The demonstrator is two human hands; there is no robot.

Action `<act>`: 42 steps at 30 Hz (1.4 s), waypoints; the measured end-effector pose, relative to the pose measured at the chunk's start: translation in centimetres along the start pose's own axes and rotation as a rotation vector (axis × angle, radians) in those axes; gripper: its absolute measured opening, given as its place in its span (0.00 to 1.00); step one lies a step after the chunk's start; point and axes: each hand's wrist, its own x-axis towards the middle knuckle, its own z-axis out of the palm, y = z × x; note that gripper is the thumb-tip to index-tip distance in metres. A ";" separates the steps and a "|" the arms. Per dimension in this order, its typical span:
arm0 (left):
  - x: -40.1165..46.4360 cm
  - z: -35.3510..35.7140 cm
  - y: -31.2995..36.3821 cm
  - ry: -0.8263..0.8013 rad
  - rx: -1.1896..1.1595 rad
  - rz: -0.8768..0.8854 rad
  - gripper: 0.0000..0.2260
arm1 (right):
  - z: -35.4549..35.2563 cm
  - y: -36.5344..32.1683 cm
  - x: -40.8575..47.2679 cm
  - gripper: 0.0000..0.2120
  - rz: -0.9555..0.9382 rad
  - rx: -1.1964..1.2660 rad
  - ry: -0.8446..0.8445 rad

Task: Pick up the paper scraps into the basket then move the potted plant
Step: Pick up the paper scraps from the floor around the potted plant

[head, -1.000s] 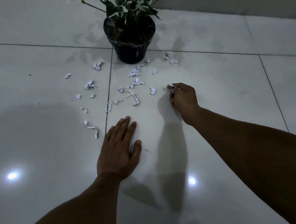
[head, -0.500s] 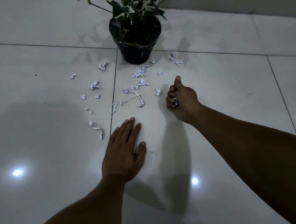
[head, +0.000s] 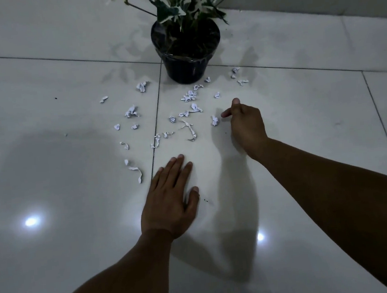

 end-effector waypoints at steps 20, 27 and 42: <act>0.0 -0.3 0.2 -0.005 -0.010 -0.017 0.27 | 0.6 0.2 0.9 0.17 0.049 0.162 -0.039; 0.0 -0.4 0.3 -0.005 0.004 -0.015 0.27 | -0.3 -0.7 0.5 0.06 0.408 0.917 -0.273; 0.0 -0.5 0.3 -0.021 -0.002 -0.016 0.27 | 0.3 -1.0 0.1 0.17 0.481 1.007 -0.433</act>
